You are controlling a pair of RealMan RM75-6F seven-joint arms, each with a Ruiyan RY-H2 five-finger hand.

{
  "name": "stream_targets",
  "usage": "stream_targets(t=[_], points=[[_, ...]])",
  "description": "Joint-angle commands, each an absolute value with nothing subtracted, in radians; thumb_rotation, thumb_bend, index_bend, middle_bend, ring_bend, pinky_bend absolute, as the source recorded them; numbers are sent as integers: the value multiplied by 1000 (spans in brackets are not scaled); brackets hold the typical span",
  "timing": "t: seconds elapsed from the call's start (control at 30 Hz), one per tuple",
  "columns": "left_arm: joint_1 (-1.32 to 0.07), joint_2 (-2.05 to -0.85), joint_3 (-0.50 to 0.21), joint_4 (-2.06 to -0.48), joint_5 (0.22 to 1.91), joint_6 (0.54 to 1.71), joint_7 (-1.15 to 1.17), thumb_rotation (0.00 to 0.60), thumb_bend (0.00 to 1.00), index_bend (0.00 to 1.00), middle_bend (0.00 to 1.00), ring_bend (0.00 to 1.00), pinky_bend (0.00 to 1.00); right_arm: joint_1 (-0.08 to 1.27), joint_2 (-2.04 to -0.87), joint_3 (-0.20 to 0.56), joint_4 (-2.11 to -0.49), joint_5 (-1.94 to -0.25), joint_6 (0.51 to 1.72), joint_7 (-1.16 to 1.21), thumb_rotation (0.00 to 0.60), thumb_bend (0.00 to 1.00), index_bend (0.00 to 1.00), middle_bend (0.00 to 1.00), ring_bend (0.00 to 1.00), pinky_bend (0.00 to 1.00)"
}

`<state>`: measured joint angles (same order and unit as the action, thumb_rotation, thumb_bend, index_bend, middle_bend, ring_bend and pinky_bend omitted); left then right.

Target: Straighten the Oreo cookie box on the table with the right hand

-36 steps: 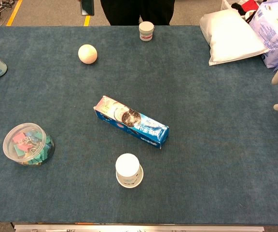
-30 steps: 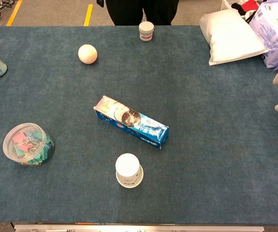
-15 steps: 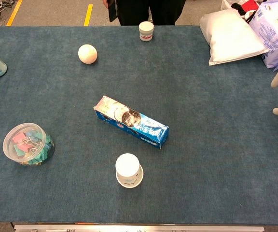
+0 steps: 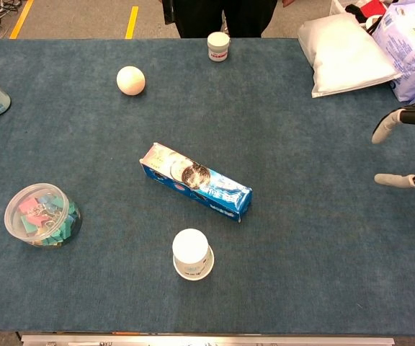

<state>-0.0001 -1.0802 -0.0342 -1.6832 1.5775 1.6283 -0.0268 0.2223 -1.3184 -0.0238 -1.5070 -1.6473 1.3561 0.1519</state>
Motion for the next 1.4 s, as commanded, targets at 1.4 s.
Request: stream_targets(t=[1.4], points=[[6,-1064,-41,-1692,1575,1641,-52,600,276,680,559,376,495,330,-1580,-60,-1568,-1633,1184,-13,600,0,478,401,265,213]])
